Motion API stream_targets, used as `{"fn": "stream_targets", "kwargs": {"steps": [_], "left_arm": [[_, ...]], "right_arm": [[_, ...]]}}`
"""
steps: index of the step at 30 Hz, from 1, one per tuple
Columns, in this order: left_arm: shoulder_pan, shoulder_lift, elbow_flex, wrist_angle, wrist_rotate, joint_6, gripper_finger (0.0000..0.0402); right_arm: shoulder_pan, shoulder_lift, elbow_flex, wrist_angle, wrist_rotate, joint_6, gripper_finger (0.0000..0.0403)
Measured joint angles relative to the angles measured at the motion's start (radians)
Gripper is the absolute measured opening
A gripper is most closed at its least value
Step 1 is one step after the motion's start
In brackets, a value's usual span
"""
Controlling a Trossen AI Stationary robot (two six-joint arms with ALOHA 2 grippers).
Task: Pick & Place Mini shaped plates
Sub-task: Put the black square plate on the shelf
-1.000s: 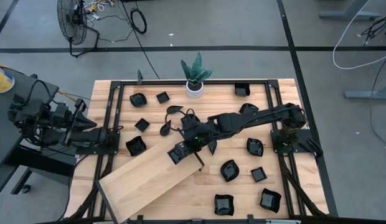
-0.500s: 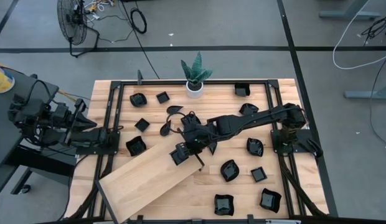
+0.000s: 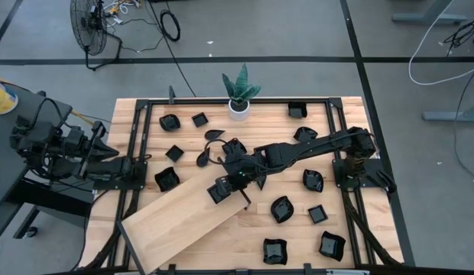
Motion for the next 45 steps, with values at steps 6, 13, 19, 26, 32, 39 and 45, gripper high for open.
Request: {"fn": "stream_targets", "kwargs": {"steps": [6, 13, 19, 26, 32, 39, 45], "left_arm": [[0.0, 0.0, 0.0, 0.0, 0.0, 0.0, 0.0018], [0.0, 0.0, 0.0, 0.0, 0.0, 0.0, 0.0018], [0.0, 0.0, 0.0, 0.0, 0.0, 0.0, 0.0018], [0.0, 0.0, 0.0, 0.0, 0.0, 0.0, 0.0018], [0.0, 0.0, 0.0, 0.0, 0.0, 0.0, 0.0018], [0.0, 0.0, 0.0, 0.0, 0.0, 0.0, 0.0018], [0.0, 0.0, 0.0, 0.0, 0.0, 0.0, 0.0018]], "right_arm": [[0.003, 0.0, 0.0, -0.004, 0.015, -0.007, 0.0], [0.006, 0.0, 0.0, -0.008, 0.027, -0.025, 0.0], [0.006, 0.0, 0.0, -0.037, 0.034, -0.027, 0.0], [0.008, 0.0, 0.0, -0.057, 0.035, -0.023, 0.0], [0.008, 0.0, 0.0, -0.057, 0.038, -0.024, 0.0], [0.008, 0.0, 0.0, -0.058, 0.038, -0.024, 0.0], [0.008, 0.0, 0.0, -0.06, 0.038, -0.024, 0.0013]]}}
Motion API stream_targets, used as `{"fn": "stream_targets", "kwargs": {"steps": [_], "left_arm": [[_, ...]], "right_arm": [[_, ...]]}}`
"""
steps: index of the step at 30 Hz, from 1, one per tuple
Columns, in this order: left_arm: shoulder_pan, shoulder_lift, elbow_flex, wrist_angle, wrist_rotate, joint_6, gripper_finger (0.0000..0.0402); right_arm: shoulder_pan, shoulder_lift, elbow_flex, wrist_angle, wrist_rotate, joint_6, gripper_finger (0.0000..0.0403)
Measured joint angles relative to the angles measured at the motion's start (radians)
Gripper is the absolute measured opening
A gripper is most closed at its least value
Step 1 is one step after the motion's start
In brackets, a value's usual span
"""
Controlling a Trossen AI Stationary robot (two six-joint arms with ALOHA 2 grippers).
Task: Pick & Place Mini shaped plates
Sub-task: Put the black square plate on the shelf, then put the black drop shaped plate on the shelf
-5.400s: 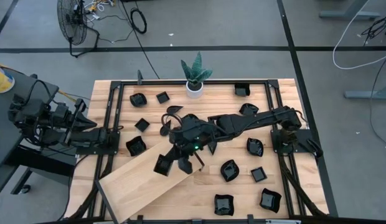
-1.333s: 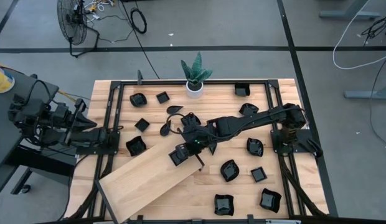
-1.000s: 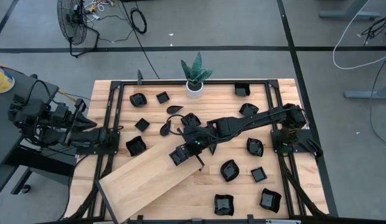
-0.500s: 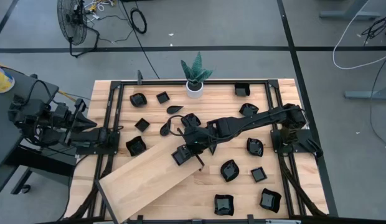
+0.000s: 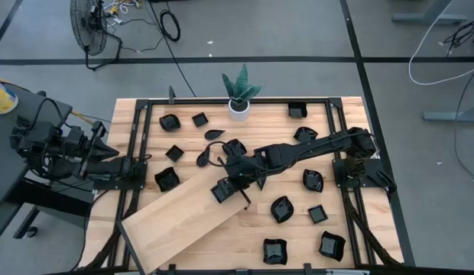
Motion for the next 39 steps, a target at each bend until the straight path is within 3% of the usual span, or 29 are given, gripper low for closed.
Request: {"fn": "stream_targets", "kwargs": {"steps": [20, 39], "left_arm": [[0.0, 0.0, 0.0, 0.0, 0.0, 0.0, 0.0018], [0.0, 0.0, 0.0, 0.0, 0.0, 0.0, 0.0018]], "right_arm": [[0.0, 0.0, 0.002, 0.004, -0.003, -0.015, 0.0107], [-0.006, -0.114, 0.0, 0.033, 0.034, -0.065, 0.0114]]}}
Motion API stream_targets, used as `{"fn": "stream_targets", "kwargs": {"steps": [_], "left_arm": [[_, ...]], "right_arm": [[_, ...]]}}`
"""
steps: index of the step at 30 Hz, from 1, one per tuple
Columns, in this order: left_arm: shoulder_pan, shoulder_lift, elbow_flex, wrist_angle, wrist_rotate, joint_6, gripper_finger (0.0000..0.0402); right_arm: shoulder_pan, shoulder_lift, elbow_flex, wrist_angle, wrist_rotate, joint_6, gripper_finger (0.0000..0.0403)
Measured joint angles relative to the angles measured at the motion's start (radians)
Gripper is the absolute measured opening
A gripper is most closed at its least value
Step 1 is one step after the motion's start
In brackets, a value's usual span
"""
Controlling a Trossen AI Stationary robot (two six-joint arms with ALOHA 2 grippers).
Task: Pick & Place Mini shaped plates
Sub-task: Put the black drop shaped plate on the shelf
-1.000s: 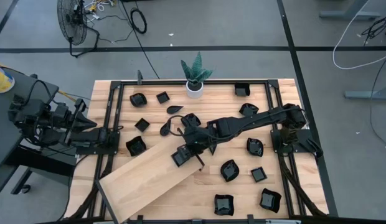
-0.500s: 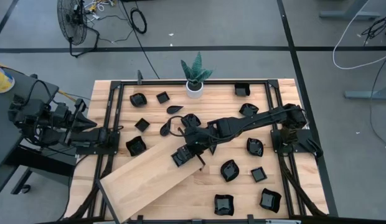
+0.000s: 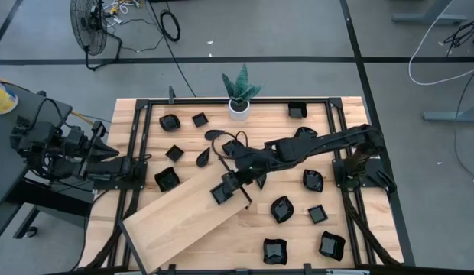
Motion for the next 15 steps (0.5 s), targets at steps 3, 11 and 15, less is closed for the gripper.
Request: {"fn": "stream_targets", "kwargs": {"steps": [3, 11, 15], "left_arm": [[0.0, 0.0, 0.0, 0.0, 0.0, 0.0, 0.0018], [0.0, 0.0, 0.0, 0.0, 0.0, 0.0, 0.0018], [0.0, 0.0, 0.0, 0.0, 0.0, 0.0, 0.0018]], "right_arm": [[-0.006, -0.035, 0.0, 0.0, 0.015, -0.086, 0.0114], [-0.046, -0.097, 0.0, -0.01, 0.041, -0.346, 0.0114], [-0.067, -0.128, -0.019, -0.029, 0.049, -0.454, 0.0114]]}}
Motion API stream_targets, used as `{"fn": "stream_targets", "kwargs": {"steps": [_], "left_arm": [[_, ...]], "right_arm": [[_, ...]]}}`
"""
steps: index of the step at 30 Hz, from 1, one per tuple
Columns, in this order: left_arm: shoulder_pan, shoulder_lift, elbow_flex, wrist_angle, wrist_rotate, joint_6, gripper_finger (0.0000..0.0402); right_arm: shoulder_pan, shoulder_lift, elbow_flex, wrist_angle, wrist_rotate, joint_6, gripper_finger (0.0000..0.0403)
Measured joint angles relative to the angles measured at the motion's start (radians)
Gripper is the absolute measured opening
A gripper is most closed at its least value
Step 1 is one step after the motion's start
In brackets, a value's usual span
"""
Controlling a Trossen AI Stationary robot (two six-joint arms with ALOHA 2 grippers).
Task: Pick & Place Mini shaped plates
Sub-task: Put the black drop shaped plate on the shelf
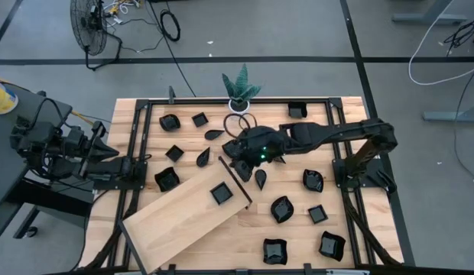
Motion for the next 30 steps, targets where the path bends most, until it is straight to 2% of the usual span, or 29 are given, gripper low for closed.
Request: {"fn": "stream_targets", "kwargs": {"steps": [8, 18, 30], "left_arm": [[0.0, 0.0, 0.0, 0.0, 0.0, 0.0, 0.0018], [0.0, 0.0, 0.0, 0.0, 0.0, 0.0, 0.0018], [0.0, 0.0, 0.0, 0.0, 0.0, 0.0, 0.0018]], "right_arm": [[-0.019, -0.151, -0.254, 0.074, 0.018, 0.01, 0.0114], [-0.028, -0.31, -0.565, 0.105, 0.038, 0.12, 0.0114], [-0.028, -0.373, -0.797, 0.116, 0.027, 0.333, 0.0114]]}}
